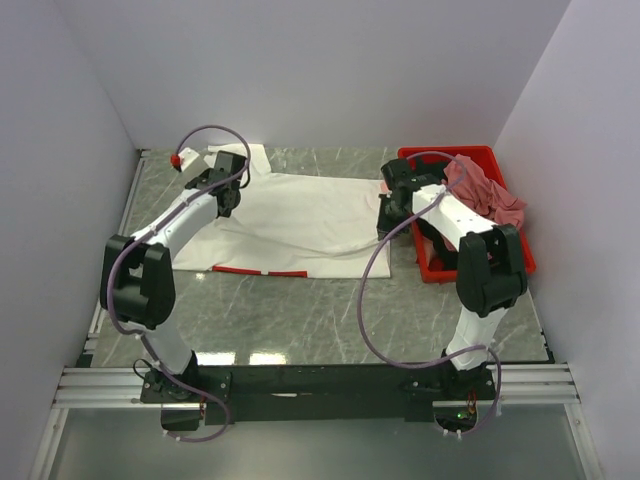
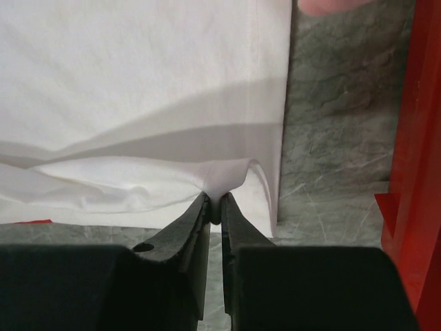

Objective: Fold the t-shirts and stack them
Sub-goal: Fold the tshirt

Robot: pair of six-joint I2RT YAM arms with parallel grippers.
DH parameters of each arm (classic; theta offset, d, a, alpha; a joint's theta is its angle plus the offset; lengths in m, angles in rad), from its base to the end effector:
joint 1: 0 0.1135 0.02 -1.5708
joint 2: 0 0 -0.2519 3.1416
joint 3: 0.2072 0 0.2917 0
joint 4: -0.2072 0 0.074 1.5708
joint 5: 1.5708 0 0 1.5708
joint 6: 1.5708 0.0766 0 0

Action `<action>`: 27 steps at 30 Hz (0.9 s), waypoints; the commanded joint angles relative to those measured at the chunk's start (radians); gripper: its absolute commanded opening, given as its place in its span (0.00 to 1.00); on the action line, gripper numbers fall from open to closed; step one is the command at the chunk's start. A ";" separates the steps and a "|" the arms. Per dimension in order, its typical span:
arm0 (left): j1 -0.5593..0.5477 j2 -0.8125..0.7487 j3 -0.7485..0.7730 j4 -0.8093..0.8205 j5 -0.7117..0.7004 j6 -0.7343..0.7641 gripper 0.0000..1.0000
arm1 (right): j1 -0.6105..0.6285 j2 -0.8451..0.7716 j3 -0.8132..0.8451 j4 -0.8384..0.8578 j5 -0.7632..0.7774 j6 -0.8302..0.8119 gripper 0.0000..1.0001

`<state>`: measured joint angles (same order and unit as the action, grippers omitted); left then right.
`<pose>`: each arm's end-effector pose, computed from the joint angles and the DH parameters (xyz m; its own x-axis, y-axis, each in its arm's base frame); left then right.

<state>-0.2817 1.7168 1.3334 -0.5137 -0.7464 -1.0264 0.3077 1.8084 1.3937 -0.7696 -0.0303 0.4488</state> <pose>0.4228 -0.0682 0.2098 -0.2153 -0.5915 -0.7770 -0.7472 0.6121 -0.2589 0.4010 0.1299 0.1588 -0.9314 0.1591 -0.3274 0.1005 0.9769 0.1888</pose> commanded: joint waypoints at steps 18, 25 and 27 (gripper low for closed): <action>0.042 0.167 0.293 0.054 0.081 0.181 0.99 | -0.019 -0.069 0.028 0.105 -0.014 -0.042 0.68; 0.062 -0.017 0.032 0.069 0.114 0.105 0.99 | 0.135 -0.124 -0.064 0.141 -0.011 -0.094 0.71; 0.076 -0.046 -0.065 0.087 0.153 0.083 0.99 | 0.174 -0.118 -0.082 0.162 -0.028 -0.088 0.71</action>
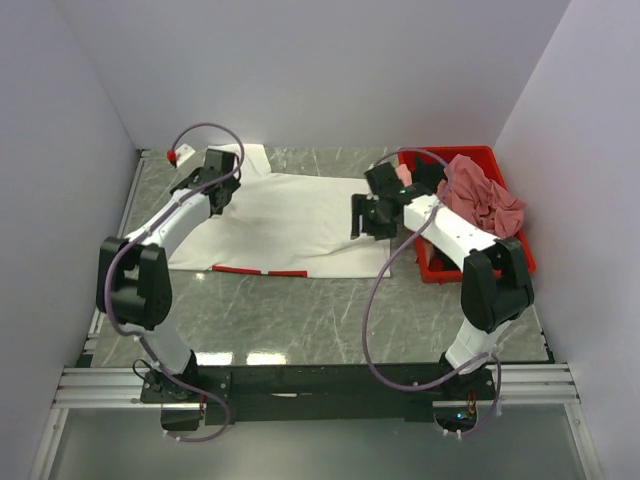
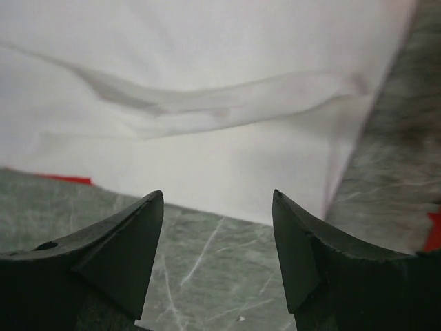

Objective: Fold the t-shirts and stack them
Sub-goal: Fold the tshirt

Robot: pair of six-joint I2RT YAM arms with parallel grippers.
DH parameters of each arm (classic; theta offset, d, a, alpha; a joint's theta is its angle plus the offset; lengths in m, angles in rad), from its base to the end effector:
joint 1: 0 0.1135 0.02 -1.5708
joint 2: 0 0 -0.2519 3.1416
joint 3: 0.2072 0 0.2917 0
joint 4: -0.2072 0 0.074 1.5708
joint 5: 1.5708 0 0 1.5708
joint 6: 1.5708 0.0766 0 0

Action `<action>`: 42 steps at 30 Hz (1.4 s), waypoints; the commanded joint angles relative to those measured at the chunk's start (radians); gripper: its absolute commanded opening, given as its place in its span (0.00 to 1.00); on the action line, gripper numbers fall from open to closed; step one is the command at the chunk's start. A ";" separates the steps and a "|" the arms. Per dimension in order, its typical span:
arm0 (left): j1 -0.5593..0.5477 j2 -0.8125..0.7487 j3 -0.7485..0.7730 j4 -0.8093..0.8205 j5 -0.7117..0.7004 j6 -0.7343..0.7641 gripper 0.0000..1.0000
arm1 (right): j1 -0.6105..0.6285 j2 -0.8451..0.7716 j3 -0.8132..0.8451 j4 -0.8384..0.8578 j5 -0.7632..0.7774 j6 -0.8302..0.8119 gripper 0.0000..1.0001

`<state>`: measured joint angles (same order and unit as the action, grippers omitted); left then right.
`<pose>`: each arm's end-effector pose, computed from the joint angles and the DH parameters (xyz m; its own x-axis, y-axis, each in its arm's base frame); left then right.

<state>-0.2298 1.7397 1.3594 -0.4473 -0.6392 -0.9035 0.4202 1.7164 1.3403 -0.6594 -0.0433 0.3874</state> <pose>0.4402 -0.0560 0.2118 -0.2786 -0.5823 -0.7638 -0.6933 0.6723 -0.2597 0.3829 0.1747 0.1842 -0.8887 0.0163 -0.4582 -0.0993 0.9688 0.2272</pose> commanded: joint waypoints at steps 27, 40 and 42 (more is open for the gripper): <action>0.201 -0.101 -0.287 0.137 0.269 -0.023 0.99 | 0.127 0.462 0.545 0.113 -0.096 -0.175 0.71; 0.221 -0.112 -0.370 0.163 0.274 -0.034 0.99 | 0.134 0.489 0.559 -0.057 -0.343 -0.587 0.68; 0.224 -0.118 -0.376 0.165 0.273 -0.034 0.99 | 0.137 0.529 0.608 -0.072 -0.334 -0.599 0.68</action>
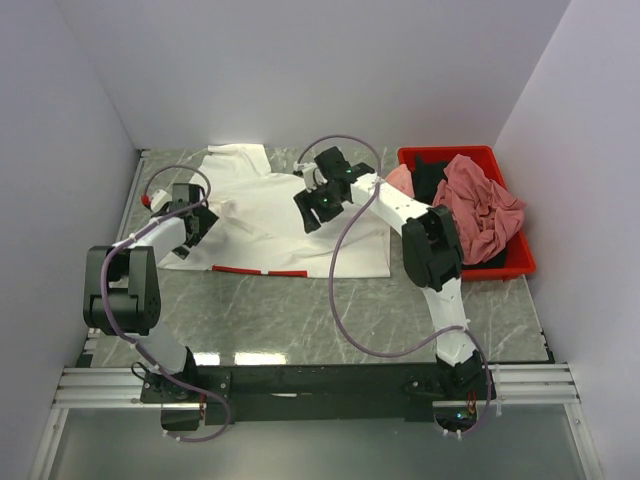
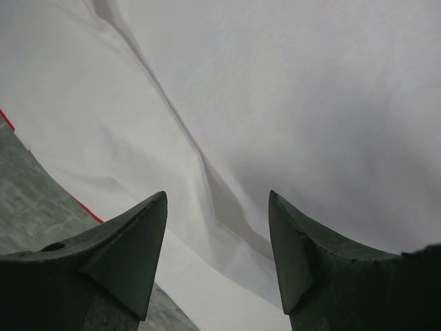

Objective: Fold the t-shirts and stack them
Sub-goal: Fold the tshirt

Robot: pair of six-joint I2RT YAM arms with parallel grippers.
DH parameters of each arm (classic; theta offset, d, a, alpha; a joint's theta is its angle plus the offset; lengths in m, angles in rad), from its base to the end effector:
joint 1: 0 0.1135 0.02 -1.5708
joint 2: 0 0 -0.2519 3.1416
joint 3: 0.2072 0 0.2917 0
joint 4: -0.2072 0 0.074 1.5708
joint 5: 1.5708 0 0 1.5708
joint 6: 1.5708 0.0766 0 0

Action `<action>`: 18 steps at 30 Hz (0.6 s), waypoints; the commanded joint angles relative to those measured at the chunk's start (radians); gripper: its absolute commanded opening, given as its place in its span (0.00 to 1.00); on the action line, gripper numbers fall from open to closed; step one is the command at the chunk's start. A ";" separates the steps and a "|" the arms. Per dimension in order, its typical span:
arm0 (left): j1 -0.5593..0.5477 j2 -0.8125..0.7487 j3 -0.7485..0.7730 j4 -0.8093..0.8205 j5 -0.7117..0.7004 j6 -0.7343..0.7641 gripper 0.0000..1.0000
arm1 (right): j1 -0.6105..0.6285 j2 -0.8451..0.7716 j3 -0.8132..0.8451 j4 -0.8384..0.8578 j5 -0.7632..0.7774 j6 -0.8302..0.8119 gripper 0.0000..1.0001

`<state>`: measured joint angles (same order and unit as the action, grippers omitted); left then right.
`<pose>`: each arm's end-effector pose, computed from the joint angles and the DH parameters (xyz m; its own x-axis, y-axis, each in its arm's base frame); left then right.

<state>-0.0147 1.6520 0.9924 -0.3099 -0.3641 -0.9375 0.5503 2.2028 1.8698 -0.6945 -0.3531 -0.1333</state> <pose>0.3855 0.0216 0.1170 -0.3367 -0.7484 -0.5715 -0.7757 0.5645 -0.2822 0.4410 0.3016 0.1553 -0.6377 -0.5375 -0.5517 -0.7343 0.6405 0.2247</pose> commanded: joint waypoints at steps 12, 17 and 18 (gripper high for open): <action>0.042 -0.041 -0.054 0.048 -0.004 0.008 0.99 | 0.022 0.121 0.134 -0.083 -0.089 -0.132 0.58; 0.051 -0.041 -0.063 0.048 -0.015 0.011 0.99 | 0.023 0.152 0.160 -0.108 -0.089 -0.144 0.45; 0.056 -0.040 -0.066 0.049 -0.016 0.011 1.00 | 0.023 0.158 0.169 -0.115 -0.087 -0.143 0.44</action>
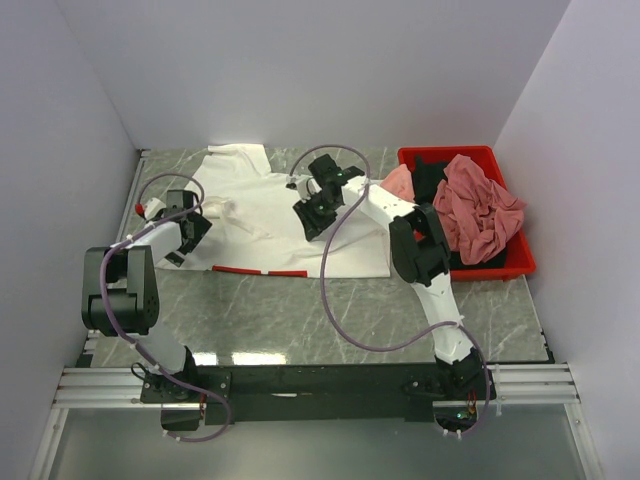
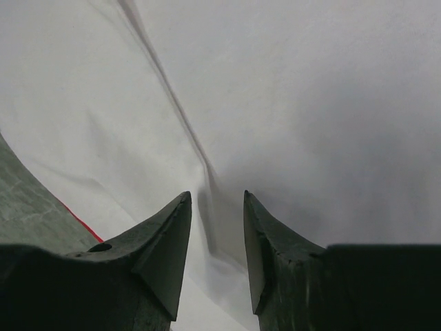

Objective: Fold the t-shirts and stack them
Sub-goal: Fold the tshirt

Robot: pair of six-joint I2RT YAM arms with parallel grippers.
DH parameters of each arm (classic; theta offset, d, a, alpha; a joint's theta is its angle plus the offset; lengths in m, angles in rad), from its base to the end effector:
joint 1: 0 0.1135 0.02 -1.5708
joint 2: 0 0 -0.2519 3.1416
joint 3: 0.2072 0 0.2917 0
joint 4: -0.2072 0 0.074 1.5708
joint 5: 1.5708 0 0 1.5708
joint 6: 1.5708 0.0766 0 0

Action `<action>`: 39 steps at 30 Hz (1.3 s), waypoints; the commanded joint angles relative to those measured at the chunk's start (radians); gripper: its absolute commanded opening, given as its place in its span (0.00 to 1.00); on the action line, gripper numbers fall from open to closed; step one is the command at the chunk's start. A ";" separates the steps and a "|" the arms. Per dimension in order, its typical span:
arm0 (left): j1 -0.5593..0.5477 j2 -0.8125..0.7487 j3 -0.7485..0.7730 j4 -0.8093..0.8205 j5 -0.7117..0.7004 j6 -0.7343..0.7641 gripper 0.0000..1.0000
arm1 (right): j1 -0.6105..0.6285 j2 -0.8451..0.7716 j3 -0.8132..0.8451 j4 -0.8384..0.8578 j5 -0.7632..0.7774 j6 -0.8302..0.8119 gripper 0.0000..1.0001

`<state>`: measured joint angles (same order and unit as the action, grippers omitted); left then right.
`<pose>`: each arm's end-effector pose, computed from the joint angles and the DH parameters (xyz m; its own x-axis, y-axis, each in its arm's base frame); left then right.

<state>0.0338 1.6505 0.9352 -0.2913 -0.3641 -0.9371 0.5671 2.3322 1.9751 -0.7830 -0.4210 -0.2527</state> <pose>0.3716 0.0399 0.0997 -0.3213 -0.7643 -0.5591 -0.8119 0.5262 -0.2527 0.4406 0.3177 0.1215 -0.5835 -0.6422 -0.4971 -0.8057 0.5346 0.2552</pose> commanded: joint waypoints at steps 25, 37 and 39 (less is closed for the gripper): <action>0.032 -0.040 -0.044 0.029 -0.039 0.009 1.00 | 0.008 -0.026 0.019 0.123 0.230 0.240 0.00; 0.032 -0.064 -0.010 0.012 -0.032 0.014 0.99 | 0.008 -0.186 -0.074 0.169 0.240 0.303 0.77; 0.032 -0.086 0.004 0.009 -0.024 0.012 0.99 | 0.008 -0.223 -0.085 0.169 0.272 0.334 0.81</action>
<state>0.0605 1.6287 0.9035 -0.2752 -0.3721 -0.9367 0.5728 2.2494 1.8923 -0.6567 -0.2024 0.0368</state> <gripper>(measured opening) 0.995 0.794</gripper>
